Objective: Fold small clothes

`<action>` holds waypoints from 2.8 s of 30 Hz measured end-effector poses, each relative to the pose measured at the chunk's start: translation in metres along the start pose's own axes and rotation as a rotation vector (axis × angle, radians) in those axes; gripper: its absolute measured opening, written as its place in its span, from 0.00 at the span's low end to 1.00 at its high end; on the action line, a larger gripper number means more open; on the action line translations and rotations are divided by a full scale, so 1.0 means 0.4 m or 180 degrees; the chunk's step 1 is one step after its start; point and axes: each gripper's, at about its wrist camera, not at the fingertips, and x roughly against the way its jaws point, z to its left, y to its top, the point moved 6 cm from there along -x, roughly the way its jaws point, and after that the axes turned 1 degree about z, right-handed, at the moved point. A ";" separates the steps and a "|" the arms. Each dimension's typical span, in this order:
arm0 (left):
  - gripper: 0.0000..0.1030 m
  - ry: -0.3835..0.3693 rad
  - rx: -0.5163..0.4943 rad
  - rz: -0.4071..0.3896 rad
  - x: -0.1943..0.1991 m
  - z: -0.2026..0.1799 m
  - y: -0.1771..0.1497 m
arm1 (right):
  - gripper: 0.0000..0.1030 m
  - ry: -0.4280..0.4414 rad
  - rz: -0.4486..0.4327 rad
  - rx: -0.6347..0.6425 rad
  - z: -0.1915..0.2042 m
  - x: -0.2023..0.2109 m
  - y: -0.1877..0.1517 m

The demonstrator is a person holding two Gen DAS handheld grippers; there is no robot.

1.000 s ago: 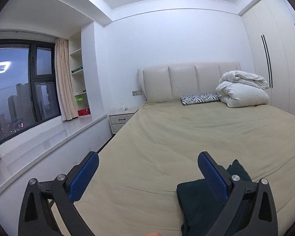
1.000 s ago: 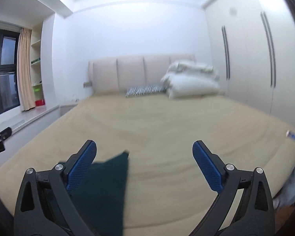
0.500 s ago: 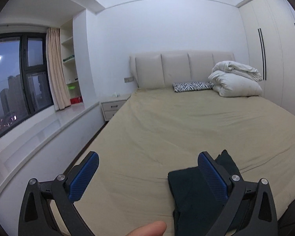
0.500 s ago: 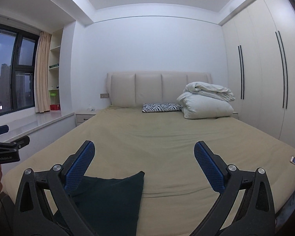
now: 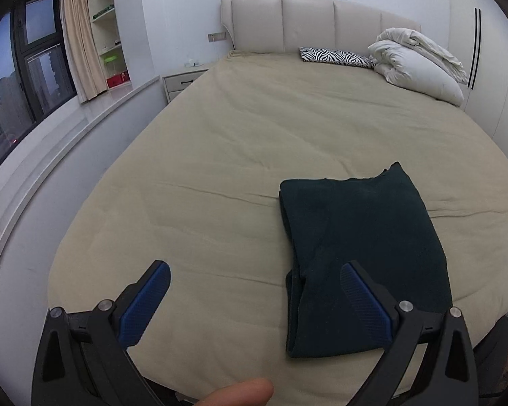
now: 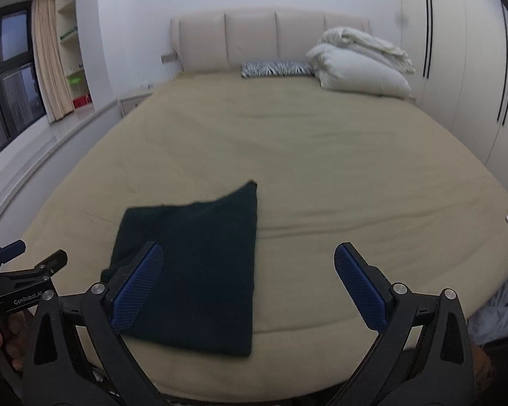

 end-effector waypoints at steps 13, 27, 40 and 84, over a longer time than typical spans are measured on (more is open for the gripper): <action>1.00 0.0031 0.0032 0.0166 -0.039 0.018 -0.024 | 1.00 -0.0049 0.0313 -0.0039 0.034 -0.070 -0.059; 1.00 -0.0008 0.0055 0.0235 -0.062 0.030 -0.039 | 1.00 -0.0119 0.0415 0.0084 0.066 -0.095 -0.090; 1.00 -0.0050 0.0063 0.0251 -0.066 0.030 -0.044 | 1.00 -0.0142 0.0484 0.0084 0.082 -0.122 -0.107; 1.00 -0.0081 0.0055 0.0277 -0.071 0.026 -0.047 | 1.00 -0.0161 0.0517 0.0034 0.097 -0.136 -0.115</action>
